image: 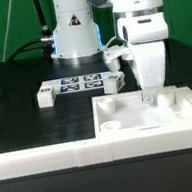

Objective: Assemble one leg

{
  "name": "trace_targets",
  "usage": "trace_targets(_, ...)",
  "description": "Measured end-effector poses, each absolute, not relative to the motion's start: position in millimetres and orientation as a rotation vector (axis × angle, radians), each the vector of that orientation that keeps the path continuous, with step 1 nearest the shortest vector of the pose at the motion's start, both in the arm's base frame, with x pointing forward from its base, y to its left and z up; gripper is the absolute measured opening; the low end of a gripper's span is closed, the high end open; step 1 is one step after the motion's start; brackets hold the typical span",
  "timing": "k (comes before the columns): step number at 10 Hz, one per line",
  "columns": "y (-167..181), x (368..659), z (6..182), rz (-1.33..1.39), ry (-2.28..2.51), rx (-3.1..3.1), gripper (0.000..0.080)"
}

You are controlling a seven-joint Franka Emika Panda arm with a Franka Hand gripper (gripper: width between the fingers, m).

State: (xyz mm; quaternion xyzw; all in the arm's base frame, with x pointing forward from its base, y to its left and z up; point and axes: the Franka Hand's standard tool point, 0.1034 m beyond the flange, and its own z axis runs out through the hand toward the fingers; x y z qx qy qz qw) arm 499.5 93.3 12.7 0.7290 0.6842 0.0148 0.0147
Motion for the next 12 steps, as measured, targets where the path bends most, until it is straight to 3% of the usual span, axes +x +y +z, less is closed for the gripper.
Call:
trace_targets(1,93.1,499.6,12.7,0.046,2.129,2.269,0.0533)
trace_targets(2,93.0,499.6,12.7,0.046,2.129,2.27,0.0613)
trace_targets(3,92.8,499.6,12.7,0.046,2.129,2.27,0.0643)
trace_targets(7,92.7,499.5,13.8,0.045,2.123,2.274,0.0649)
trace_targets(12,110.9,471.0,63.7,0.072,1.976,2.372,0.0649)
